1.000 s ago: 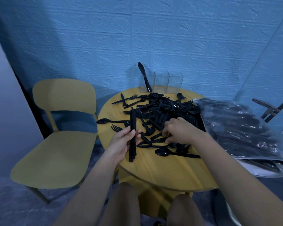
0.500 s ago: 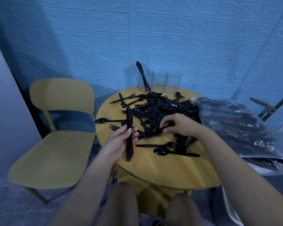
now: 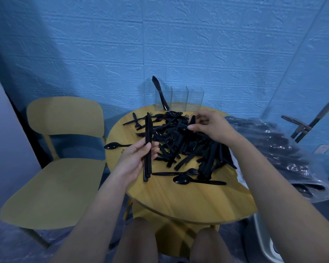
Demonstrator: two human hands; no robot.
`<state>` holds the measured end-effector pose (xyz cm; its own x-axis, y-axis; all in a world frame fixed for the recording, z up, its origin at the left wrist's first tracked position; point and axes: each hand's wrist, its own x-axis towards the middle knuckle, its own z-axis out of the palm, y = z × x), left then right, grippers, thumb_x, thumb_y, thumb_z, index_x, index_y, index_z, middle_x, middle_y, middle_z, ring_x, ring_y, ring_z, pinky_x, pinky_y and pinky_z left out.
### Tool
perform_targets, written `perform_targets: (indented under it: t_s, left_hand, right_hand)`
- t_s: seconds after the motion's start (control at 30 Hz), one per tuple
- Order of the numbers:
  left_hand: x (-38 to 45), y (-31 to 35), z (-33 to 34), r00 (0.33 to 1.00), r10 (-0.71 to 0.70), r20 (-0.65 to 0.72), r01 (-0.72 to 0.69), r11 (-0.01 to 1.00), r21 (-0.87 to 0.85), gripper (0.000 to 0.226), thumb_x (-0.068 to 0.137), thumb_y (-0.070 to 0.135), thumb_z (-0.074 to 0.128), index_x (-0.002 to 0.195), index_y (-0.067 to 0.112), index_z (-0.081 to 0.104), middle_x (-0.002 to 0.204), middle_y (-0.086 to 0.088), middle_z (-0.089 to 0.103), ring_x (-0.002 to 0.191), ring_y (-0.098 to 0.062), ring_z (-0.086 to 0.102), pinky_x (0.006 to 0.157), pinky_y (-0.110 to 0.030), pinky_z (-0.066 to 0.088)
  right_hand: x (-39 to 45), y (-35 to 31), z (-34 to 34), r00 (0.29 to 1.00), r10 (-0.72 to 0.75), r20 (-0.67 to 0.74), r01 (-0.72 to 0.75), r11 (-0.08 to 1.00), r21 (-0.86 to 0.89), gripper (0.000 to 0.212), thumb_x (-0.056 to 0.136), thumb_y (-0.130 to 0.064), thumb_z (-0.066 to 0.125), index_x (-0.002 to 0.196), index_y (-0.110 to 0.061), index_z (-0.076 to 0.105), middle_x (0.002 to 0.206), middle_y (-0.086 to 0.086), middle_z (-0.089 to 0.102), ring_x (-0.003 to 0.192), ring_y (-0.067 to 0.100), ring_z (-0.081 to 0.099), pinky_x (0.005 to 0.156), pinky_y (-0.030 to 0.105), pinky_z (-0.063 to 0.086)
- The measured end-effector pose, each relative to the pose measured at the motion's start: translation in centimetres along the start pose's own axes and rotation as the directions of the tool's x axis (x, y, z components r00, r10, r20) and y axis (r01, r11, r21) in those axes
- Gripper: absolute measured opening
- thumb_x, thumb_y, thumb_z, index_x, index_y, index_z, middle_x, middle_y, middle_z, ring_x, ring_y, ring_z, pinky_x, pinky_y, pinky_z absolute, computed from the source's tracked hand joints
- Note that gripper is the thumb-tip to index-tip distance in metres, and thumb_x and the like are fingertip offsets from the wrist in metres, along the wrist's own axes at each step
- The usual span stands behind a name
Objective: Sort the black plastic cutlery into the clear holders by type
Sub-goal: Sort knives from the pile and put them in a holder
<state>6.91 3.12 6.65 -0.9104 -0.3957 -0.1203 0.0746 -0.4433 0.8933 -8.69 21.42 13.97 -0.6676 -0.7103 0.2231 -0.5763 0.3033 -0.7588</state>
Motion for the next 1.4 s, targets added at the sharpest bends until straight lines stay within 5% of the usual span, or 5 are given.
perform_targets:
  t_s: [0.23,0.43,0.7,0.9,1.4]
  left_hand:
    - [0.1,0.5,2.4,0.994,0.02,0.103,-0.031,0.994,0.109,0.033,0.095,0.003,0.048,0.124,0.015,0.058,0.105,-0.004,0.072,0.096,-0.016,0.069,0.074,-0.023,0.057]
    - [0.3,-0.4,4.0,0.973,-0.083,0.216,0.076,0.996,0.04,0.032,0.094,0.003,0.048,0.123,0.013,0.059,0.112,-0.008,0.07,0.092,-0.017,0.07,0.073,-0.027,0.058]
    - [1.4,-2.0,4.2,0.974,-0.131,0.187,0.143,0.988,-0.053,0.024,0.092,0.0,0.05,0.106,0.012,0.065,0.09,-0.003,0.072,0.068,-0.009,0.066,0.068,-0.026,0.059]
    - [2.2,-3.5,3.6,0.982,-0.15,0.111,0.168,0.97,-0.174,0.022,0.092,-0.002,0.049,0.106,0.009,0.063,0.09,-0.004,0.073,0.07,-0.01,0.068,0.066,-0.027,0.059]
    - [2.6,-3.9,2.9,0.979,-0.139,0.152,0.169,0.963,-0.21,0.022,0.092,0.002,0.049,0.107,0.008,0.065,0.088,0.0,0.072,0.071,-0.008,0.068,0.066,-0.025,0.058]
  right_hand:
    - [0.7,-2.1,0.1,0.997,-0.026,0.07,0.015,0.989,0.145,0.015,0.085,-0.01,0.068,0.094,-0.02,0.064,0.072,-0.001,0.065,0.064,0.004,0.066,0.075,0.016,0.052]
    - [1.8,-1.7,1.2,0.997,-0.029,0.075,0.027,0.999,0.024,0.019,0.081,-0.009,0.072,0.096,-0.012,0.063,0.071,0.0,0.063,0.062,0.003,0.062,0.08,0.032,0.053]
    - [1.7,1.0,1.2,0.999,0.031,0.011,-0.029,0.982,-0.185,0.009,0.085,-0.023,0.07,0.09,-0.021,0.064,0.076,-0.006,0.063,0.066,0.004,0.059,0.072,0.023,0.048]
    - [0.2,4.1,1.4,0.93,0.137,0.342,0.153,0.702,-0.696,0.023,0.091,-0.018,0.061,0.114,-0.018,0.067,0.106,-0.005,0.052,0.102,0.017,0.055,0.09,0.034,0.046]
    - [-0.4,5.4,2.8,0.85,0.044,0.525,0.449,0.461,-0.765,0.031,0.096,-0.023,0.051,0.125,-0.015,0.055,0.123,0.002,0.041,0.106,0.02,0.048,0.076,0.028,0.036]
